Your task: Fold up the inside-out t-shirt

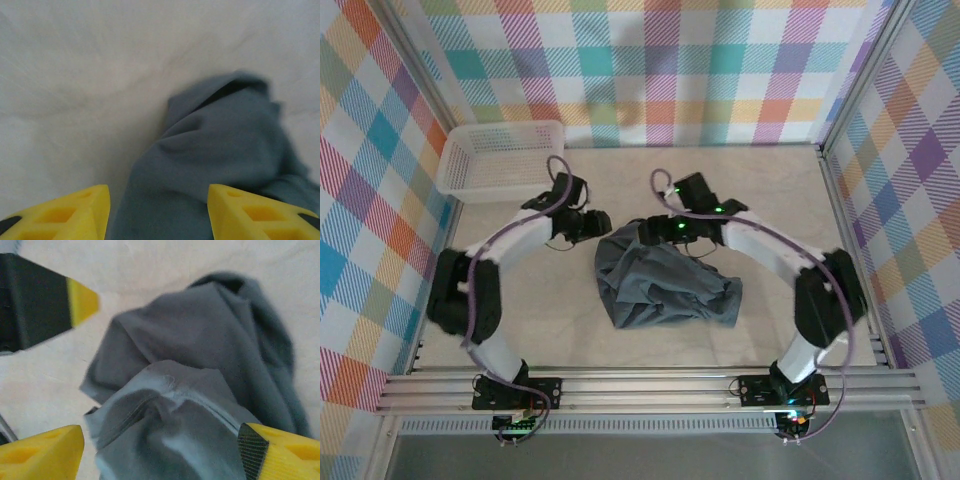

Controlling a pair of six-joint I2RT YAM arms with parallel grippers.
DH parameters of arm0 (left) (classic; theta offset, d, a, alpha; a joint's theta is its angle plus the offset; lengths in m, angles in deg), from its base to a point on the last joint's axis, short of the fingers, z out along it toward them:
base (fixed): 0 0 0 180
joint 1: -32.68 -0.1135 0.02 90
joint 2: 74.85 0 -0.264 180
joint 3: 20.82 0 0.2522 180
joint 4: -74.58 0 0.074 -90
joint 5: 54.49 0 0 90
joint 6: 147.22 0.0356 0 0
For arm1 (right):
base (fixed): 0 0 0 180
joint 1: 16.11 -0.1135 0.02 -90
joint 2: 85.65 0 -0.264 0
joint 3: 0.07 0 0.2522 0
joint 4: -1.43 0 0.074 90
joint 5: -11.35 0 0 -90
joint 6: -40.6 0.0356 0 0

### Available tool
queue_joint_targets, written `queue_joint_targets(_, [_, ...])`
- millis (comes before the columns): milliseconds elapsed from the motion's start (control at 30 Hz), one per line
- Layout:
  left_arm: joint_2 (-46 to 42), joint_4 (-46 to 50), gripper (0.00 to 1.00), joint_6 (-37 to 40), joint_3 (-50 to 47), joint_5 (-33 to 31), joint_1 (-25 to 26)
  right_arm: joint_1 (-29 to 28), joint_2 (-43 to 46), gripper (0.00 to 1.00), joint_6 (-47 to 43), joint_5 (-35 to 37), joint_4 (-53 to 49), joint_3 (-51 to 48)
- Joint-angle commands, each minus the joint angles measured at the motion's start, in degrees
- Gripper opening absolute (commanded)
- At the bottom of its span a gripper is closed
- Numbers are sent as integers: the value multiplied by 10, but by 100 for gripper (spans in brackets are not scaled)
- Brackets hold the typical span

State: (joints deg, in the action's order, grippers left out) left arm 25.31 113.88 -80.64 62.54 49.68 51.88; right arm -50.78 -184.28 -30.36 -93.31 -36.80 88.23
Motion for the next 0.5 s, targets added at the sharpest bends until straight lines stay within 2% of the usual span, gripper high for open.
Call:
queue_joint_targets(0, [50,-35,54,-23,29,90,1,-13,-54,65,-24,-23,-21,51])
queue_joint_targets(67, [67,-69,36,-37,21,99,3,-13,-73,30,-21,-30,-35,74])
queue_joint_targets(133, [63,-82,9,-40,21,90,2,-13,-62,3,-22,-23,-35,82])
queue_joint_targets(167, [58,-78,0,-39,28,87,0,-13,-53,0,-25,-18,-34,83])
queue_joint_targets(300, [-11,-46,0,-28,73,77,-19,-12,18,0,-54,22,-49,105])
queue_joint_targets(467, [-118,33,0,7,165,56,-51,-7,159,0,-101,158,-7,94])
